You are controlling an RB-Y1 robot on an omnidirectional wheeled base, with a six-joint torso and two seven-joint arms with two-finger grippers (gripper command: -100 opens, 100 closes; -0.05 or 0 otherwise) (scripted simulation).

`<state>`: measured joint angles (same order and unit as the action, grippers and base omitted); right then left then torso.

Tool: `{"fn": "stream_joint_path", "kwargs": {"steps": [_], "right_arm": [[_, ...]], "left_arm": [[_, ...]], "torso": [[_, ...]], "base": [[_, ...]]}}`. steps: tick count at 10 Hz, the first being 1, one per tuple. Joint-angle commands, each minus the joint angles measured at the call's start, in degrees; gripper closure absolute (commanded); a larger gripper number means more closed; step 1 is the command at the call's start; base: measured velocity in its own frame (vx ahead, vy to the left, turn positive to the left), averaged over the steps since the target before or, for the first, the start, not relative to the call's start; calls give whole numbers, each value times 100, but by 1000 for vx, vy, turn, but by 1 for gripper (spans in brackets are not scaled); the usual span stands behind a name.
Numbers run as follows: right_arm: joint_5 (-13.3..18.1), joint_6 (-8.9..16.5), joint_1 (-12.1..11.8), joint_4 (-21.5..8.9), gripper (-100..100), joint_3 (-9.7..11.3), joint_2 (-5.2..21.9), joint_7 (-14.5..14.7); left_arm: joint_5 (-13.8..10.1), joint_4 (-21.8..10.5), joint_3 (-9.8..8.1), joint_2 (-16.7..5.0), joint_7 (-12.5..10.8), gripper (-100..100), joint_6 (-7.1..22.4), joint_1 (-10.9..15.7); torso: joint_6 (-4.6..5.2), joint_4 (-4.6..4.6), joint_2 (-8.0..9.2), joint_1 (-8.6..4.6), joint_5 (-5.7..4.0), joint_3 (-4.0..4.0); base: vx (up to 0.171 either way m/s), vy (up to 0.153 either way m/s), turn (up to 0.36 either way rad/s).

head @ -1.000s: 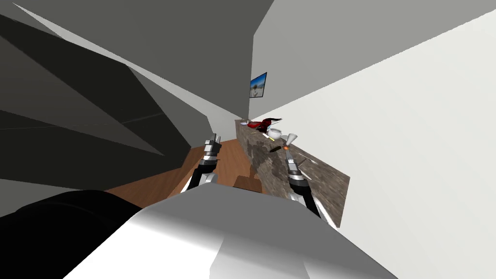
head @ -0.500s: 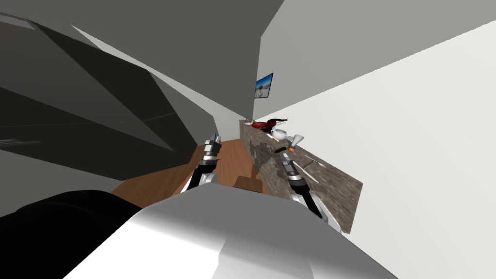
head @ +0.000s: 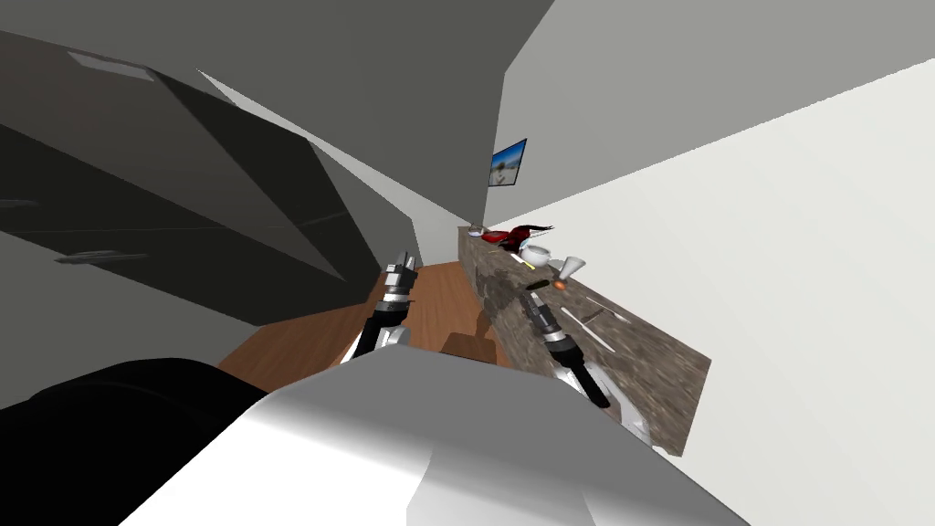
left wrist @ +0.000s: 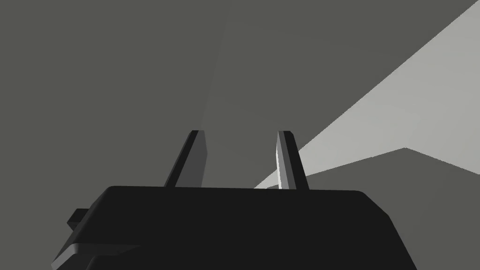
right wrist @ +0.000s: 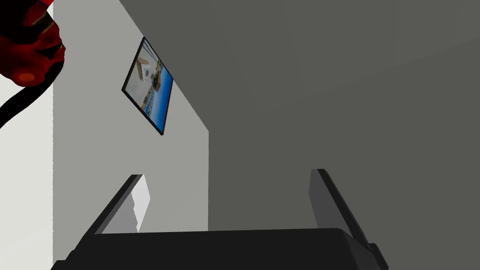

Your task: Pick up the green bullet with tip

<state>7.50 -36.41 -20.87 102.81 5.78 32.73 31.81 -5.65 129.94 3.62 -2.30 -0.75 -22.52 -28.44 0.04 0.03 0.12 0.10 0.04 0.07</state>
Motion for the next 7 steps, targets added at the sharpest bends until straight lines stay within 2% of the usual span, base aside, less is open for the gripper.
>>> {"fn": "stream_joint_path", "kwargs": {"steps": [1, 2, 3, 4, 5, 6, 7], "right_arm": [[173, -118, 127, -286, -100, 142, 286, 286], [173, -118, 127, -395, -100, 142, 364, 300], [324, -212, 236, -568, -100, 275, 560, 554], [324, -212, 236, -708, -100, 275, 664, 559], [479, -305, 348, -990, -100, 419, 872, 795], [479, -305, 348, -1023, -100, 419, 964, 822], [634, -397, 461, -1247, -100, 572, 1181, 1052]], "left_arm": [[0, 0, 0, 0, 0, 0, 0, 0], [0, 0, 0, 0, 0, 0, 0, 0], [0, 0, 0, 0, 0, 0, 0, 0], [0, 0, 0, 0, 0, 0, 0, 0], [0, 0, 0, 0, 0, 0, 0, 0], [0, 0, 0, 0, 0, 0, 0, 0], [0, 0, 0, 0, 0, 0, 0, 0]], "torso": [[0, 0, 0, 0, 0, 0], [-3, -1, -4, 6, 0, -2], [0, -1, -5, 2, 0, -3], [-3, -1, -5, 1, 0, -3], [0, -1, -6, -3, -1, -4], [-2, -3, -12, 1, 0, -7], [1, -3, -11, -1, 0, -7]], "base": [[-9, 66, 120], [-7, 53, 66], [-13, 53, 137], [-5, 44, 76], [16, 55, 142], [11, 47, 66], [14, 61, 133]]}}
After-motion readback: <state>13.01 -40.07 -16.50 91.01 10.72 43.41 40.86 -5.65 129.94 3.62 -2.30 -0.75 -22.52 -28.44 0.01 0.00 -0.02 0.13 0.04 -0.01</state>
